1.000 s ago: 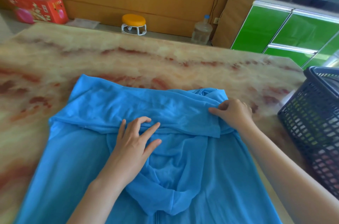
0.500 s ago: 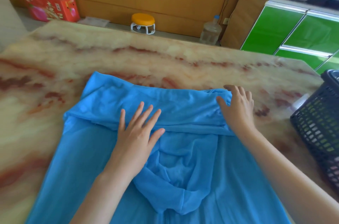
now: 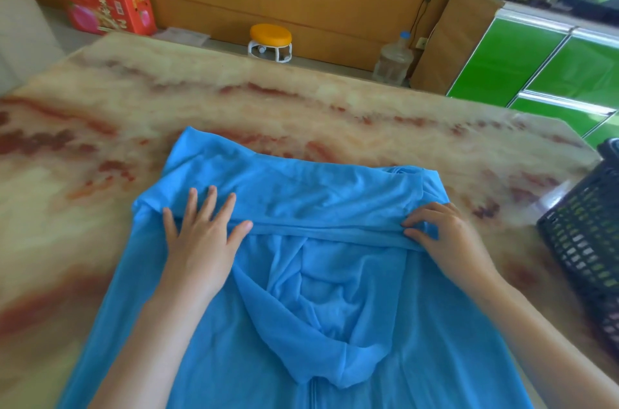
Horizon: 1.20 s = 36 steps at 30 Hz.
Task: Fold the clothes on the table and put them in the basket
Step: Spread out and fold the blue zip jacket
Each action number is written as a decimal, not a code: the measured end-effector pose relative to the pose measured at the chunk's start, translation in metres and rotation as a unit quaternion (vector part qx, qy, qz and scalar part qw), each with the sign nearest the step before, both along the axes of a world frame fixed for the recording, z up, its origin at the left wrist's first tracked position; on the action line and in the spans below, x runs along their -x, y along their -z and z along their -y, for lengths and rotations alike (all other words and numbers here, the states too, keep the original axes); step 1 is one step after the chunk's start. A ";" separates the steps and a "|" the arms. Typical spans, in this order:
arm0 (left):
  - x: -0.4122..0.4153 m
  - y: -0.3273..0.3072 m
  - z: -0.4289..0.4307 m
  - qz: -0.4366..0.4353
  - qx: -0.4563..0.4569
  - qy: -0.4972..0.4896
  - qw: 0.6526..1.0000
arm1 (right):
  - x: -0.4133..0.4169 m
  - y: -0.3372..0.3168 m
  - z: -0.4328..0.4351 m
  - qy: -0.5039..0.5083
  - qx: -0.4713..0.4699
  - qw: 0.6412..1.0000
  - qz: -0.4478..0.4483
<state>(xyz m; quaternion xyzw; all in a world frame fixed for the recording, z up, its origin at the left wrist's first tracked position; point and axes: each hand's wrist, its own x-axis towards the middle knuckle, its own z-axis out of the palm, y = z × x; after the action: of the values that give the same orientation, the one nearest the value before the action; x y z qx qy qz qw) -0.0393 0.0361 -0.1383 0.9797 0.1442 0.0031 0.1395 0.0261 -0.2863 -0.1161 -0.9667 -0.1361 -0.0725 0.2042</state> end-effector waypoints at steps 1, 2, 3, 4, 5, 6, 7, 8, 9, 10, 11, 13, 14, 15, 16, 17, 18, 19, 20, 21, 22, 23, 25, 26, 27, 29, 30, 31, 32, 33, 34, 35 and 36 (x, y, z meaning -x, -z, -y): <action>0.000 0.000 -0.003 -0.008 0.007 -0.008 1.000 | -0.001 -0.002 0.000 0.001 0.004 1.000 0.017; 0.001 -0.001 -0.004 -0.015 0.015 -0.015 1.000 | -0.002 -0.004 0.001 -0.003 0.010 0.999 0.040; 0.002 -0.002 -0.005 -0.021 0.019 -0.018 0.999 | -0.001 -0.007 0.002 -0.010 0.015 0.998 0.068; 0.003 -0.004 -0.006 -0.027 0.020 -0.019 0.999 | 0.000 -0.010 0.004 -0.018 0.019 0.995 0.093; 0.004 -0.005 -0.006 -0.027 0.022 -0.021 0.999 | 0.002 -0.011 0.007 -0.026 0.027 0.994 0.107; 0.004 -0.006 -0.007 -0.021 0.026 -0.026 0.999 | 0.004 -0.011 0.011 -0.032 0.041 0.993 0.104; 0.003 -0.006 -0.008 -0.007 0.031 -0.034 0.999 | 0.005 -0.010 0.014 -0.039 0.059 0.994 0.089; 0.003 -0.006 -0.010 0.016 0.037 -0.046 0.998 | 0.006 -0.008 0.017 -0.046 0.072 0.994 0.064; 0.002 -0.005 -0.014 0.053 0.046 -0.058 0.996 | 0.007 -0.005 0.019 -0.051 0.077 0.995 0.041; 0.002 -0.005 -0.019 0.101 0.054 -0.070 0.991 | 0.007 -0.005 0.019 -0.051 0.080 0.995 0.030; 0.002 -0.005 -0.025 0.150 0.060 -0.087 0.983 | 0.007 -0.007 0.016 -0.044 0.086 0.995 0.035; 0.006 -0.007 -0.039 0.207 0.059 -0.139 0.967 | 0.007 -0.017 0.002 -0.025 0.085 0.994 0.059; 0.007 -0.010 -0.046 0.206 0.058 -0.168 0.962 | 0.006 -0.023 -0.010 -0.024 0.075 0.995 0.059; 0.009 -0.012 -0.053 0.192 0.065 -0.192 0.960 | 0.005 -0.029 -0.025 -0.033 0.060 0.996 0.049; 0.010 -0.014 -0.059 0.172 0.081 -0.211 0.959 | 0.003 -0.032 -0.043 -0.050 0.040 0.997 0.032; 0.011 -0.015 -0.064 0.154 0.105 -0.223 0.957 | 0.000 -0.033 -0.063 -0.068 0.020 0.997 0.014; 0.012 -0.016 -0.067 0.143 0.130 -0.229 0.954 | -0.002 -0.034 -0.084 -0.086 0.003 0.996 0.002; 0.013 -0.015 -0.069 0.143 0.149 -0.229 0.951 | -0.006 -0.033 -0.106 -0.101 -0.012 0.995 -0.010; 0.013 -0.014 -0.069 0.151 0.157 -0.227 0.949 | -0.010 -0.033 -0.129 -0.110 -0.033 0.993 -0.028; 0.014 -0.013 -0.069 0.164 0.164 -0.224 0.947 | -0.015 -0.034 -0.153 -0.112 -0.057 0.991 -0.050; 0.014 -0.013 -0.069 0.178 0.177 -0.222 0.942 | -0.021 -0.035 -0.176 -0.109 -0.079 0.989 -0.068; 0.014 -0.014 -0.069 0.190 0.198 -0.224 0.935 | -0.029 -0.035 -0.199 -0.107 -0.095 0.987 -0.078; 0.015 -0.015 -0.072 0.198 0.237 -0.232 0.923 | -0.045 -0.034 -0.244 -0.101 -0.112 0.984 -0.100; 0.016 -0.016 -0.073 0.198 0.254 -0.234 0.917 | -0.052 -0.032 -0.265 -0.094 -0.110 0.983 -0.115; 0.016 -0.016 -0.075 0.201 0.271 -0.234 0.912 | -0.059 -0.031 -0.284 -0.089 -0.098 0.982 -0.131; 0.018 -0.016 -0.078 0.205 0.297 -0.231 0.903 | -0.066 -0.025 -0.318 -0.098 -0.068 0.980 -0.159; 0.019 -0.015 -0.080 0.205 0.304 -0.231 0.901 | -0.067 -0.022 -0.330 -0.107 -0.050 0.979 -0.166; 0.021 -0.014 -0.082 0.204 0.310 -0.232 0.899 | -0.067 -0.018 -0.340 -0.114 -0.027 0.980 -0.163; 0.021 -0.012 -0.085 0.201 0.313 -0.236 0.898 | -0.067 -0.015 -0.348 -0.113 -0.001 0.982 -0.150; 0.022 -0.010 -0.087 0.198 0.317 -0.239 0.896 | -0.066 -0.013 -0.352 -0.106 0.023 0.985 -0.133; 0.022 -0.009 -0.088 0.195 0.320 -0.242 0.895 | -0.065 -0.014 -0.354 -0.097 0.037 0.987 -0.121; 0.022 -0.009 -0.089 0.203 0.324 -0.245 0.891 | -0.064 -0.016 -0.355 -0.093 0.039 0.988 -0.114; 0.021 -0.009 -0.090 0.214 0.324 -0.247 0.888 | -0.063 -0.019 -0.357 -0.091 0.033 0.989 -0.109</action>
<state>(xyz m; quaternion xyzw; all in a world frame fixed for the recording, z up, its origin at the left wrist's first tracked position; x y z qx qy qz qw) -0.0605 0.1265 -0.1290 0.7886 0.3407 0.2000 0.4712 0.0890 0.0703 -0.0973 -0.9586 -0.2031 0.0573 0.1912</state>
